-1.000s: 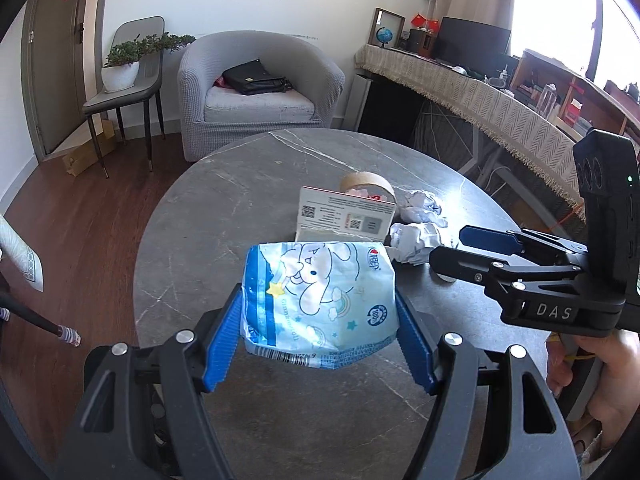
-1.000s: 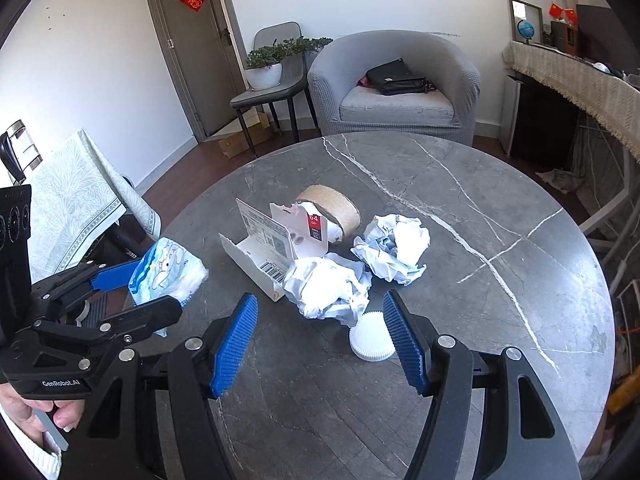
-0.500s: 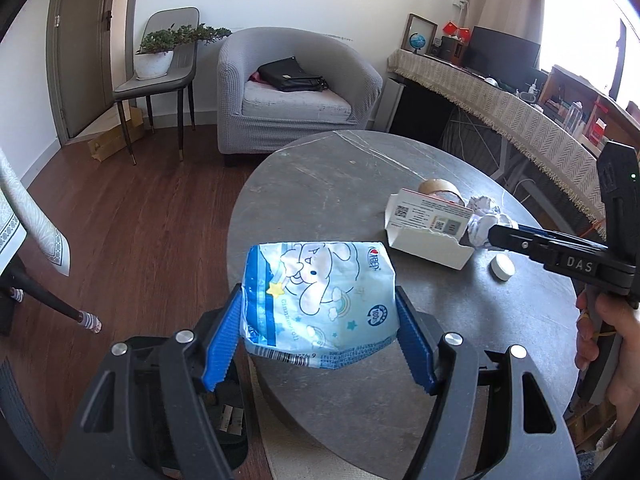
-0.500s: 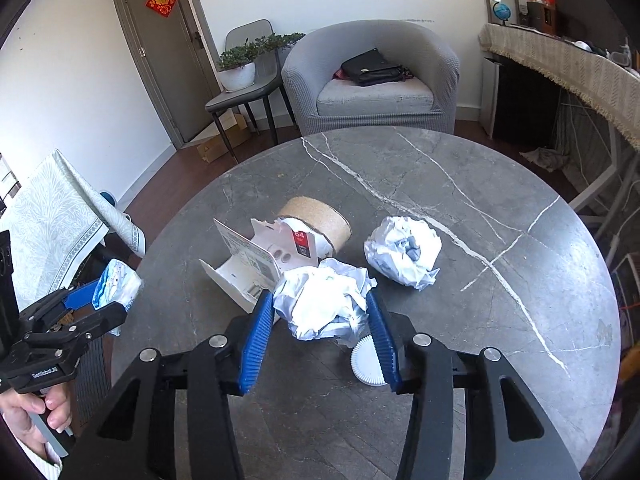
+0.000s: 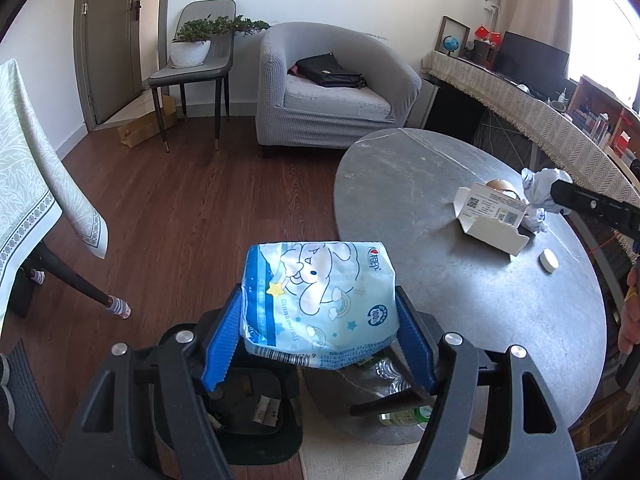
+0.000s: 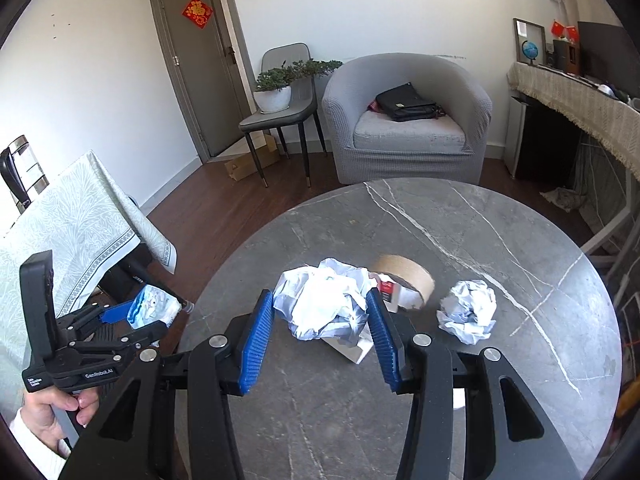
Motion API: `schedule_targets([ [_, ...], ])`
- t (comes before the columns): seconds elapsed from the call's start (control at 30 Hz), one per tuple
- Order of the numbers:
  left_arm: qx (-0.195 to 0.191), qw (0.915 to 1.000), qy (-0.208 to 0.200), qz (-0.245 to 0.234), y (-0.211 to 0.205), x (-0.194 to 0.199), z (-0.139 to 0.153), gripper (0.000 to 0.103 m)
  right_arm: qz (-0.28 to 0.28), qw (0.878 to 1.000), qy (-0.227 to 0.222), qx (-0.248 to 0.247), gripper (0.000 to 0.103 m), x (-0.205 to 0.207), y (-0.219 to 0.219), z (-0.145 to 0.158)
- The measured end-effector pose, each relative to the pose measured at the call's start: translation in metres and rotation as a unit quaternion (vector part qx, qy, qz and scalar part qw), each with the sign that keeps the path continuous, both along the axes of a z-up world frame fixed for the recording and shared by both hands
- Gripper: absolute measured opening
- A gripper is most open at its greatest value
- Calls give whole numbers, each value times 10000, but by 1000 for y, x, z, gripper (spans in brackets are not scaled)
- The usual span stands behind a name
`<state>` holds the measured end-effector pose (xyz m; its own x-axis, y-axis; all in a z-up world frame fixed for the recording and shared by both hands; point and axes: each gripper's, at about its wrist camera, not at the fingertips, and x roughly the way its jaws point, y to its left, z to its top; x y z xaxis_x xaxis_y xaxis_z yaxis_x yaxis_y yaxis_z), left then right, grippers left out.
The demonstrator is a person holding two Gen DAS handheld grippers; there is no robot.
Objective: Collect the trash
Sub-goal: 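Carry the wipes pack over the green bin while right tool carries the paper, then open the left tool to drop the wipes pack into the bin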
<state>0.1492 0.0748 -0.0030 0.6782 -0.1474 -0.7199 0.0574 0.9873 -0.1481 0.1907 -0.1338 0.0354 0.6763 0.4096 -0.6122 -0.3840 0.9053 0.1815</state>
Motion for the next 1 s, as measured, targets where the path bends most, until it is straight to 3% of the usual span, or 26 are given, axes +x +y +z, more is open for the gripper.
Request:
schedule_targets([
  [0.5, 409, 9950, 905, 101, 59, -17, -67, 73, 1041, 9945, 20, -133, 48, -13, 113, -1],
  [1.0, 343, 9770, 2081, 303, 110, -18, -153, 73, 1804, 9818, 375, -456, 48, -23, 202, -31],
])
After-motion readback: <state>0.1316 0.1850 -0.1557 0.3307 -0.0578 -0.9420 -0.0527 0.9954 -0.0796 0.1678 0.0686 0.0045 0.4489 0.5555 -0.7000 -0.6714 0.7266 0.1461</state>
